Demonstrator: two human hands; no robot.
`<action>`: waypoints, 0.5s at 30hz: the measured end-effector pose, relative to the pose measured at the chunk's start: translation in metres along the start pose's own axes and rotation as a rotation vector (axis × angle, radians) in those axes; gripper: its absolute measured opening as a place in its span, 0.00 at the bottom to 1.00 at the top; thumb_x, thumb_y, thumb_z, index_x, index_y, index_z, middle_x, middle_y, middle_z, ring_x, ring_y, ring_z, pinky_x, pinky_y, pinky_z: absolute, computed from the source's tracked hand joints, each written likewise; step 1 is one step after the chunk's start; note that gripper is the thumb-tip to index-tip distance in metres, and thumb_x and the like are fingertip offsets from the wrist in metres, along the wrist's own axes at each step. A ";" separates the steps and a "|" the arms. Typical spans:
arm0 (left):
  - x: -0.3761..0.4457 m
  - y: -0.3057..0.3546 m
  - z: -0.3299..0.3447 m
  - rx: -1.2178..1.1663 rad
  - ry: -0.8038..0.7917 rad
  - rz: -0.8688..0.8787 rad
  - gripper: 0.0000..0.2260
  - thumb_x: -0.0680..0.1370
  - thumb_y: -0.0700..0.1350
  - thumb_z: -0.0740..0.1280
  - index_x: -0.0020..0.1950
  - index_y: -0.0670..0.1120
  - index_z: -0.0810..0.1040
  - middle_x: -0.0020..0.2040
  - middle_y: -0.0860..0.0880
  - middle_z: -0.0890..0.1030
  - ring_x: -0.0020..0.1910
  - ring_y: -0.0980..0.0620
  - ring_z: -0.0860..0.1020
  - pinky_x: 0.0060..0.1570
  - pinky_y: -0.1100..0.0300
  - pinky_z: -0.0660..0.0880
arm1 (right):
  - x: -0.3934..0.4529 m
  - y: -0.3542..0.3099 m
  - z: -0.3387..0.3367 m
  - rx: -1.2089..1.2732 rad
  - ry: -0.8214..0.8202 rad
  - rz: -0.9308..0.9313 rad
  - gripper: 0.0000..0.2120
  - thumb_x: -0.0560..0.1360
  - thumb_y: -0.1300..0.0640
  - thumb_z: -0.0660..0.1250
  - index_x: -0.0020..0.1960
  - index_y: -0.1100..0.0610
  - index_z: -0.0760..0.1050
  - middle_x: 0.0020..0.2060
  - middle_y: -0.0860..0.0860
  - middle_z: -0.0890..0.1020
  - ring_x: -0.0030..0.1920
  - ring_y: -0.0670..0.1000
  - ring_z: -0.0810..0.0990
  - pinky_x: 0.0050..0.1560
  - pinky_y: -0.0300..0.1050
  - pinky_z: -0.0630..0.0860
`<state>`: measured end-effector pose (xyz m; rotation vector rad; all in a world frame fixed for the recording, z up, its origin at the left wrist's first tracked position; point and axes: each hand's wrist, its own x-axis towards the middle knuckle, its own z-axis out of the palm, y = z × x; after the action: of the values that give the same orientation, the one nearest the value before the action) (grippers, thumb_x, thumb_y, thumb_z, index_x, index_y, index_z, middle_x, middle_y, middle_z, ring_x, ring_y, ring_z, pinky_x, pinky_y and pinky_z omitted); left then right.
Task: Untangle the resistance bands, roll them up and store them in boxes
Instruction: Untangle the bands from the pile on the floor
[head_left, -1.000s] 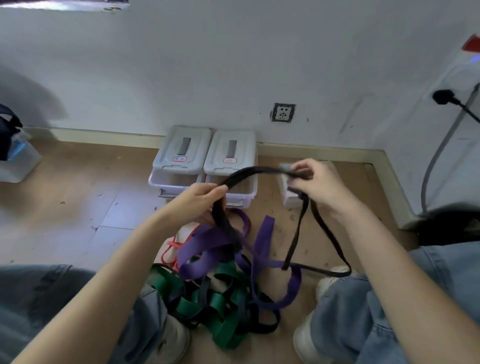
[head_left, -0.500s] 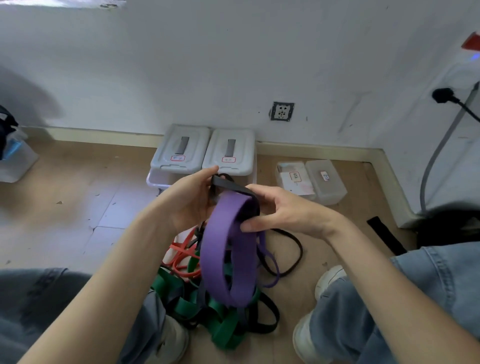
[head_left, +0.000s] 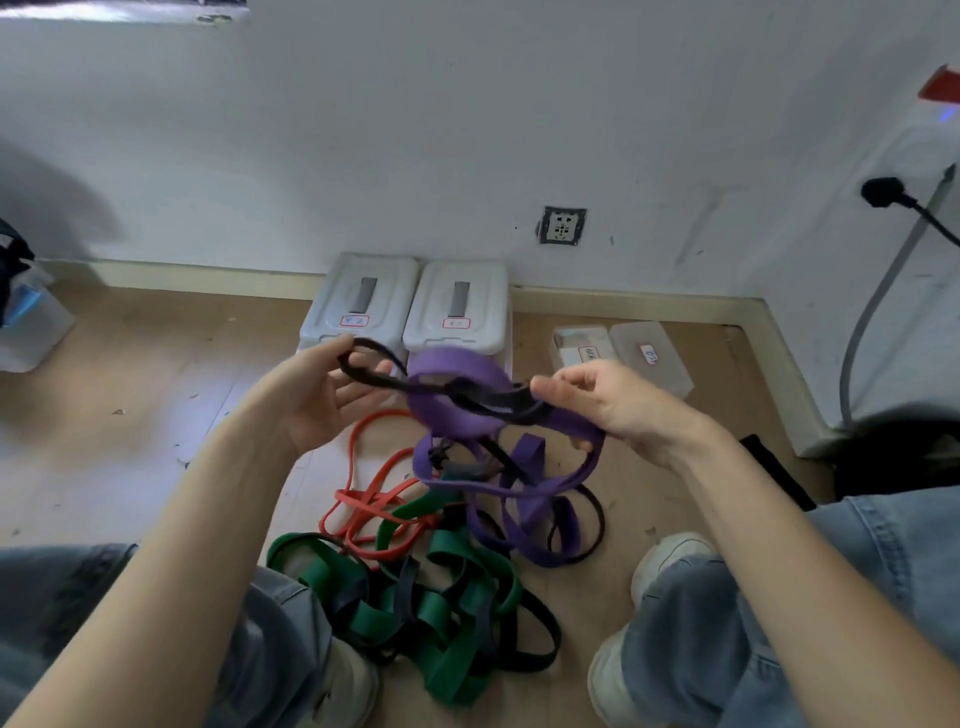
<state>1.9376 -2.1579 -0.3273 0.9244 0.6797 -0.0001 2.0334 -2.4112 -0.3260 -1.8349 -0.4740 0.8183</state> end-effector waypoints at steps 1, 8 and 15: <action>0.001 -0.002 -0.003 -0.027 0.034 -0.003 0.08 0.81 0.45 0.58 0.47 0.41 0.71 0.27 0.50 0.78 0.30 0.53 0.83 0.26 0.62 0.78 | -0.002 0.001 -0.003 0.063 -0.094 0.034 0.23 0.63 0.47 0.72 0.47 0.65 0.78 0.31 0.51 0.80 0.27 0.46 0.76 0.29 0.38 0.73; 0.007 -0.010 0.004 0.099 0.136 0.098 0.10 0.80 0.39 0.60 0.59 0.35 0.68 0.39 0.40 0.81 0.34 0.47 0.84 0.31 0.58 0.81 | 0.008 0.010 -0.005 0.184 0.229 0.117 0.10 0.66 0.64 0.75 0.46 0.58 0.78 0.38 0.55 0.82 0.25 0.46 0.74 0.27 0.35 0.74; -0.001 -0.050 0.034 1.058 -0.196 0.236 0.18 0.69 0.52 0.73 0.54 0.51 0.72 0.52 0.52 0.79 0.50 0.58 0.79 0.47 0.61 0.77 | 0.007 0.001 0.019 0.130 0.261 -0.008 0.08 0.72 0.61 0.71 0.51 0.61 0.78 0.40 0.55 0.82 0.30 0.46 0.77 0.27 0.35 0.74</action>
<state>1.9411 -2.2141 -0.3498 1.9870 0.3512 -0.2586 2.0246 -2.3948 -0.3341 -1.7859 -0.2549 0.5793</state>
